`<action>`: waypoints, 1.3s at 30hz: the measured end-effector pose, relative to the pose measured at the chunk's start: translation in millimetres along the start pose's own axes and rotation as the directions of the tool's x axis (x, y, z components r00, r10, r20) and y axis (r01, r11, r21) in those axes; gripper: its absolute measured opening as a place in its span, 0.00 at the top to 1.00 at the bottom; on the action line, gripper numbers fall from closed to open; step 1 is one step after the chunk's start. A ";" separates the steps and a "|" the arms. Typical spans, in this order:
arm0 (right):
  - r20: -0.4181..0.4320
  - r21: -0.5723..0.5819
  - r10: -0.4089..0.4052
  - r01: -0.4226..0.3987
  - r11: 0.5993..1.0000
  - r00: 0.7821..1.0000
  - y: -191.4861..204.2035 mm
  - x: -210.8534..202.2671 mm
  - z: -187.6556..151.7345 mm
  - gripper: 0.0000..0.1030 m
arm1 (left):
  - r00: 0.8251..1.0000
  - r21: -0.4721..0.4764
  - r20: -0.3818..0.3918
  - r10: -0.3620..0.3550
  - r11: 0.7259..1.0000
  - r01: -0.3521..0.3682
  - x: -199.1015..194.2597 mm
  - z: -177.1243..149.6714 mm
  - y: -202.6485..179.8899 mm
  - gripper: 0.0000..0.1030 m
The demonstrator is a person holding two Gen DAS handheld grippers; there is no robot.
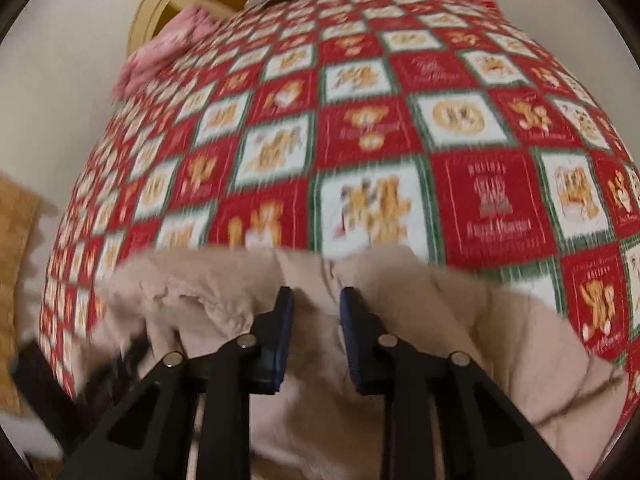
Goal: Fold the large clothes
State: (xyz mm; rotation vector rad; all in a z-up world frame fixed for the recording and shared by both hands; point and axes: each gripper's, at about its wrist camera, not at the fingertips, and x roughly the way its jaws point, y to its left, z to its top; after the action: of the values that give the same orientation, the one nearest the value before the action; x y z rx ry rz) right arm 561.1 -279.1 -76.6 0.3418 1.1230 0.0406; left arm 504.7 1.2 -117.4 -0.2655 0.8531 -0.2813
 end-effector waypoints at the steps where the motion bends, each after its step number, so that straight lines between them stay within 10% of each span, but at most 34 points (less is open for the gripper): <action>1: -0.022 -0.003 0.020 -0.020 1.000 1.000 -2.5 -0.9 -9.7 0.76 | 1.000 0.000 0.000 0.000 1.000 0.000 0.0 0.0 0.0 0.86; 5: -0.040 -0.004 0.060 -0.060 0.998 0.997 -15.7 -2.3 -38.7 0.80 | 1.000 -0.004 0.001 -0.006 1.000 0.006 -0.1 -0.1 0.6 0.86; 10: 0.187 -0.033 0.070 -0.065 0.997 0.980 -20.9 3.9 -72.7 0.82 | 1.000 -0.018 0.020 -0.022 1.000 0.022 -7.8 -1.2 3.7 0.86; 15: 0.254 -0.111 -0.044 0.075 0.991 0.966 2.0 4.3 -80.2 0.82 | 0.992 0.148 0.090 0.092 0.983 -0.105 -54.0 -4.7 -26.5 0.86; 20: 0.259 -0.092 -0.001 0.025 0.995 0.966 -4.9 5.0 -76.5 0.82 | 0.986 0.182 0.165 0.008 0.983 -0.038 -85.9 28.9 -59.7 0.86; 24: 0.264 -0.096 -0.007 0.033 0.995 0.964 -4.5 2.7 -80.2 0.82 | 0.991 0.243 0.129 0.039 0.968 -0.069 -38.8 69.9 -102.4 0.64; 29: 0.267 -0.096 -0.005 0.031 0.995 0.964 -6.3 -1.0 -83.6 0.82 | 0.972 0.210 -0.008 0.234 0.951 -0.227 31.2 52.1 -87.8 0.64; 39: 0.270 -0.068 0.059 -0.042 0.997 0.961 -11.0 -10.0 -82.1 0.79 | 0.961 0.228 0.014 0.275 0.935 -0.271 49.2 12.4 -76.5 0.64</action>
State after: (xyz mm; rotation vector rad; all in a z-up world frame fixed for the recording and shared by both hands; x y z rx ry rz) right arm 482.2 -271.1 -102.7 0.3103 0.8387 0.0714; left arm 534.5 -85.6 -117.9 0.0717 0.8561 -0.1196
